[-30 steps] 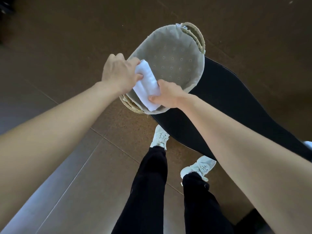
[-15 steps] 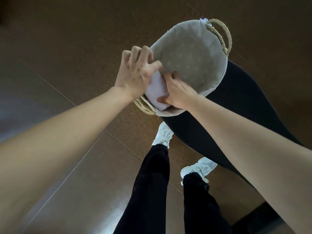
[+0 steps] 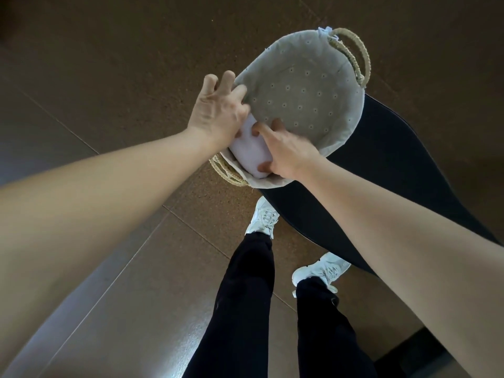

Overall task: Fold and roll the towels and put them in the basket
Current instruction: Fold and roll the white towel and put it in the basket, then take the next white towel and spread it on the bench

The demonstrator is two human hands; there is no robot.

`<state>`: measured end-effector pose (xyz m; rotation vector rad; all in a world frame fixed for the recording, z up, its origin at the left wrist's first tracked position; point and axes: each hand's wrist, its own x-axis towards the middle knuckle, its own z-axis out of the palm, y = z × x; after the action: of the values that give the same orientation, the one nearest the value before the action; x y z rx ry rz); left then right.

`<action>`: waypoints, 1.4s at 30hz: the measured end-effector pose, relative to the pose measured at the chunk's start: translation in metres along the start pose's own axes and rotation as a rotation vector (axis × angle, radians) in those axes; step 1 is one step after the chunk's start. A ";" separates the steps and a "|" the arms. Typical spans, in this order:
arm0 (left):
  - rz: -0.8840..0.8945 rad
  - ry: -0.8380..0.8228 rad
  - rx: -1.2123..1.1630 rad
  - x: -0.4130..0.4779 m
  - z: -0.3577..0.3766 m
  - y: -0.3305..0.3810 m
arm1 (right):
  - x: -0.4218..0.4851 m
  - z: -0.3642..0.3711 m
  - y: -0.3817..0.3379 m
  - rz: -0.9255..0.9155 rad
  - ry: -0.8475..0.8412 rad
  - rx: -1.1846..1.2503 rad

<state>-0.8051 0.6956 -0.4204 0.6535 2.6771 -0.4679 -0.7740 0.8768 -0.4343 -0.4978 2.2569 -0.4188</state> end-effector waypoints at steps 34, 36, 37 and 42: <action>0.297 -0.475 -1.036 -0.120 -0.124 0.300 | -0.383 0.136 0.107 0.846 0.726 1.042; 0.294 -0.536 -1.014 -0.119 -0.130 0.343 | -0.426 0.159 0.131 0.964 0.757 1.092; 0.289 -0.573 -0.994 -0.118 -0.131 0.365 | -0.447 0.169 0.144 1.015 0.774 1.104; 0.284 -0.734 -0.850 -0.116 -0.134 0.458 | -0.534 0.213 0.201 1.211 0.851 1.132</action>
<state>-0.5164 1.0885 -0.3608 0.4498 1.7842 0.4299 -0.3251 1.2745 -0.3299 1.7699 2.0621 -1.1933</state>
